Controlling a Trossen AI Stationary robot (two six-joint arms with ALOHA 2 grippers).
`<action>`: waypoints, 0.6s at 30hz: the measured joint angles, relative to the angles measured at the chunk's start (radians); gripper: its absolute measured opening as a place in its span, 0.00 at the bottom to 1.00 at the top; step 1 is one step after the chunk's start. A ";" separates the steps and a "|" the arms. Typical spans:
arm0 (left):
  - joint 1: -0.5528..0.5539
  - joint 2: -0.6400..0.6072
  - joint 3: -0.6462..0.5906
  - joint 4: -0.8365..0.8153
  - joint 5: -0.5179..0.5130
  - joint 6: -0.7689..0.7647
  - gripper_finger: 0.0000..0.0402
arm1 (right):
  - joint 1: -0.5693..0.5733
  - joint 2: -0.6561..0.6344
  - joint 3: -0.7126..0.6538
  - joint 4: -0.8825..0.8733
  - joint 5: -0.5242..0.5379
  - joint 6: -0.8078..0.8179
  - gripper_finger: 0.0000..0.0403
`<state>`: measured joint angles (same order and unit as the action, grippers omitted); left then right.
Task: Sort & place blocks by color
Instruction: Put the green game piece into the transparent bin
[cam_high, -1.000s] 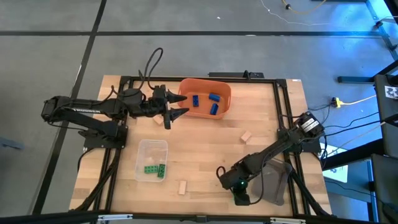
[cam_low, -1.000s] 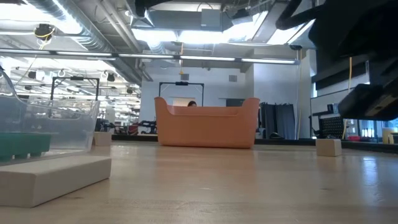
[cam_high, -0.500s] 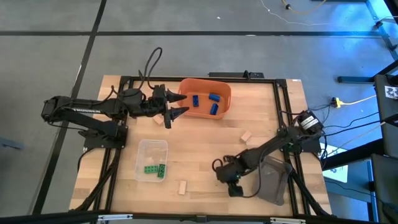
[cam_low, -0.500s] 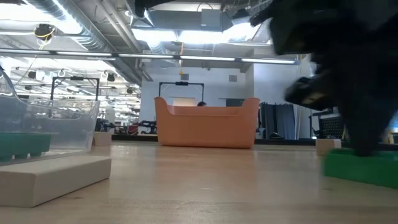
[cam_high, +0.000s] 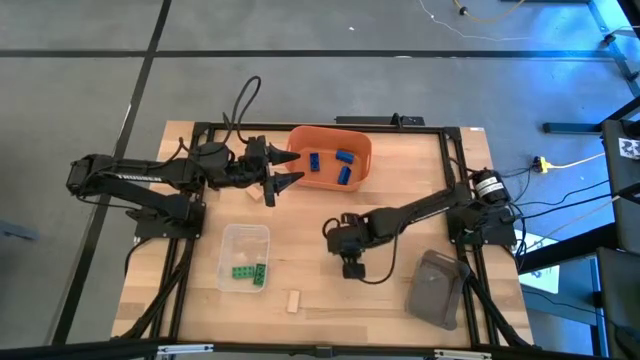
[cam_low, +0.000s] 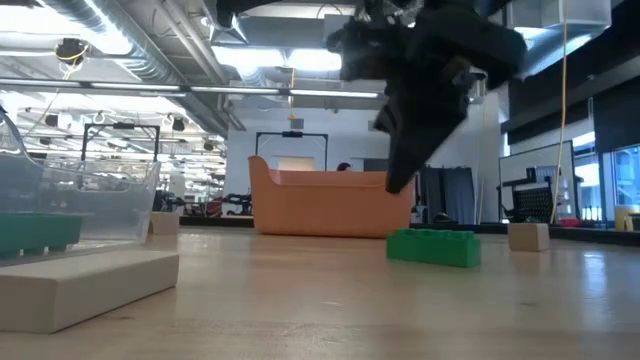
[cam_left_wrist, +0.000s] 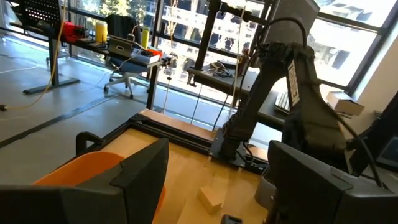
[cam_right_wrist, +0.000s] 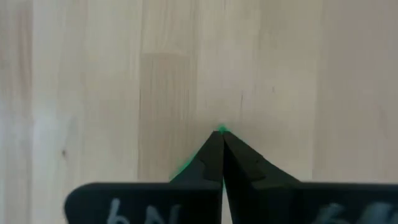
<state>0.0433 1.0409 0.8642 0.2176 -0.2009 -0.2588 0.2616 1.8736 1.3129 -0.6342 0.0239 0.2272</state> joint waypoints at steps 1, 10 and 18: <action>0.000 0.000 0.000 0.000 0.000 0.000 0.67 | -0.001 -0.005 0.014 -0.023 0.000 0.003 0.00; 0.000 0.000 0.000 0.000 0.000 0.000 0.67 | 0.073 -0.110 -0.054 -0.089 0.017 0.245 0.01; 0.000 0.000 0.000 0.000 0.000 0.000 0.67 | 0.128 -0.177 -0.207 0.093 0.035 0.590 0.21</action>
<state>0.0437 1.0412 0.8642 0.2176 -0.2012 -0.2588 0.3892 1.6970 1.1064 -0.5416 0.0586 0.8175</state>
